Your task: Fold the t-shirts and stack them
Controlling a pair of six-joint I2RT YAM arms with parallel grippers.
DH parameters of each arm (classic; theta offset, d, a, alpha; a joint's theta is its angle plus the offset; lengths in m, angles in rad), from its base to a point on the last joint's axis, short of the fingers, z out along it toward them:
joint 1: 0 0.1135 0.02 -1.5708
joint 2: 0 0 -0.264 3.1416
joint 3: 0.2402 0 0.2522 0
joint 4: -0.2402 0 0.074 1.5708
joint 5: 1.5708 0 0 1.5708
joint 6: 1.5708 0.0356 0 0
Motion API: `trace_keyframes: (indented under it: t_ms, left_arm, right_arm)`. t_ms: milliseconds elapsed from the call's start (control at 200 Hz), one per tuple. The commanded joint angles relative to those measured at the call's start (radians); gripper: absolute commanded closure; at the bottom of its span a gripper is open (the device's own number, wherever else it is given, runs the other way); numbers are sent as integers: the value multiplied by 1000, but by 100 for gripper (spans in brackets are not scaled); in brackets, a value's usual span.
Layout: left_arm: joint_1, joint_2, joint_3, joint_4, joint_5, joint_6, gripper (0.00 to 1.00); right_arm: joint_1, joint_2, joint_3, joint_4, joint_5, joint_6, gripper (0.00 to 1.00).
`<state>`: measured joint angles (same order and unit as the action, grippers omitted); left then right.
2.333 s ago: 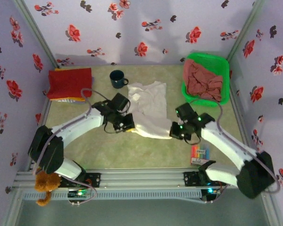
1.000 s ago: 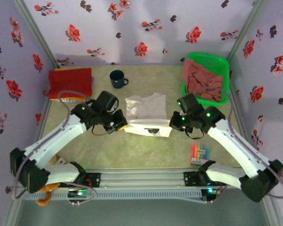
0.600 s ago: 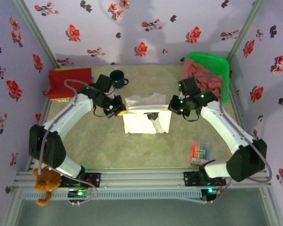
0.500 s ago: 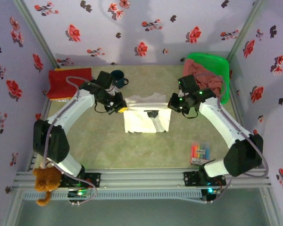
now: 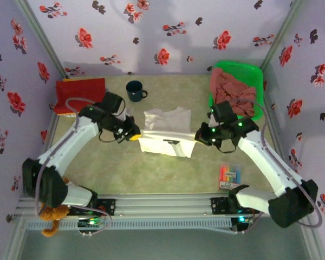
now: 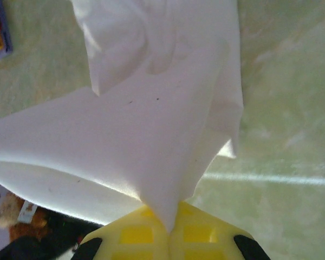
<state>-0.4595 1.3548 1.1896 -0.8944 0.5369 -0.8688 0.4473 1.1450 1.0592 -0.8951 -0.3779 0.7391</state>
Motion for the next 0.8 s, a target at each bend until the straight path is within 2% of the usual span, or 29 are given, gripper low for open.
trace_keyframes:
  t_ms: [0, 110, 215, 430, 550, 795]
  left_arm:
    - [-7, -73, -96, -29, -36, -62, 100]
    - [-11, -80, -135, 30, -34, -77, 100]
    - [-2, 9, -60, 28, -34, -33, 100]
    - [65, 340, 323, -105, -16, 121, 100]
    - [104, 560, 491, -153, 43, 185, 100]
    - [137, 904, 804, -170, 47, 227, 100]
  right_arm:
    - [24, -52, -65, -71, -4, 68, 100]
    - [30, -40, -70, -51, 4, 78, 100]
    - [18, 29, -10, -41, 41, 44, 100]
    - [-57, 275, 138, 15, 33, -41, 100]
    - [-106, 463, 271, 29, 7, -97, 100]
    - [-178, 874, 581, 101, -51, -135, 100]
